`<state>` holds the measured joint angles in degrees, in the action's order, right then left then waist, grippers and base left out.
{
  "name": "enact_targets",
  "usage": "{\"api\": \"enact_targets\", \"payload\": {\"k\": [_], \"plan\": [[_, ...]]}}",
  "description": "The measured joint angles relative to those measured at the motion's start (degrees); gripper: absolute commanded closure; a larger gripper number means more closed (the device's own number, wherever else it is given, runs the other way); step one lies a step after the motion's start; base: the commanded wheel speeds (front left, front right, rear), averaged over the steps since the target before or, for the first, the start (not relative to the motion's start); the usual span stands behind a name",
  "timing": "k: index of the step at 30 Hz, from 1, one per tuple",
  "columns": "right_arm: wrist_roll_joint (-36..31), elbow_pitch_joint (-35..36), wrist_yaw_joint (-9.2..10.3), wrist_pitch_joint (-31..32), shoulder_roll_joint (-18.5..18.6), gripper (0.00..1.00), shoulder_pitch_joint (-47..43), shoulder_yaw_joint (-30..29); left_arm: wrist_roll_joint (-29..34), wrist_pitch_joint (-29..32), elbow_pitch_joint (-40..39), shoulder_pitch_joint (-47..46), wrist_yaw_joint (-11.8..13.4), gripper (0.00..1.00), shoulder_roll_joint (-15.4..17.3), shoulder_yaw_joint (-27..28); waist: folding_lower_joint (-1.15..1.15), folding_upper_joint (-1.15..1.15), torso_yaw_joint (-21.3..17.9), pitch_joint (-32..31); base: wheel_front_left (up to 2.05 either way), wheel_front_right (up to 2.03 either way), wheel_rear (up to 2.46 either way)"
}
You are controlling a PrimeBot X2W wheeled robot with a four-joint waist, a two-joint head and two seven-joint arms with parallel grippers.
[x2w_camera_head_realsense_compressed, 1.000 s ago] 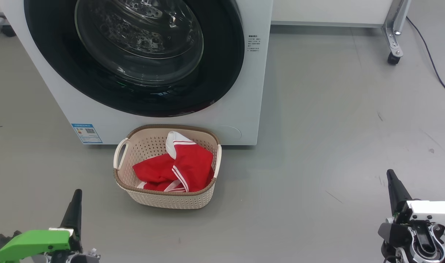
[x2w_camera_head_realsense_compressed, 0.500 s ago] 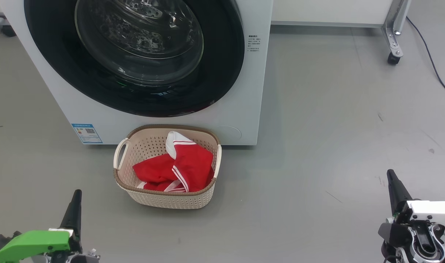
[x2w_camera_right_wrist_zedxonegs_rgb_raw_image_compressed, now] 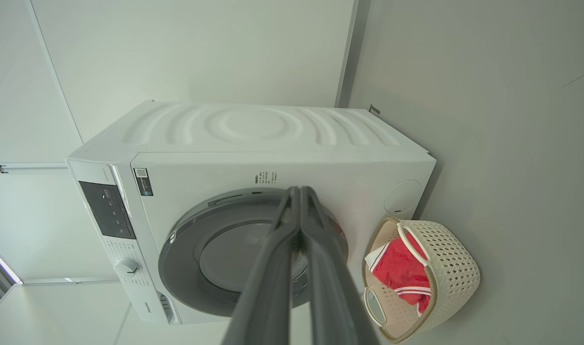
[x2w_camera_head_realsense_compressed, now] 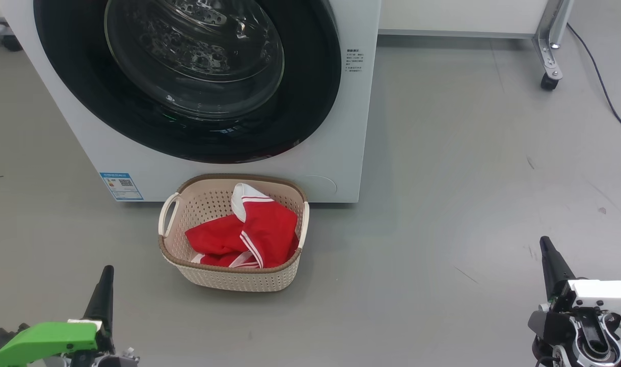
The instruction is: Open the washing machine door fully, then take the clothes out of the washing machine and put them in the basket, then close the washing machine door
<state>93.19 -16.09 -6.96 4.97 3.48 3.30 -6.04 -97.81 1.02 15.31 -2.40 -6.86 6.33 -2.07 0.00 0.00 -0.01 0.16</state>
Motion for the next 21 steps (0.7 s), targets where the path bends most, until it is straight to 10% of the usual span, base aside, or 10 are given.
{"api": "enact_targets", "payload": {"k": [21], "plan": [[0.0,0.0,0.0,0.0,0.0,1.0,0.0,-0.1,0.0,0.0,0.3,0.0,0.0,1.0,0.0,0.1,0.0,0.0,0.0,0.0,0.0,0.0,0.0]]}}
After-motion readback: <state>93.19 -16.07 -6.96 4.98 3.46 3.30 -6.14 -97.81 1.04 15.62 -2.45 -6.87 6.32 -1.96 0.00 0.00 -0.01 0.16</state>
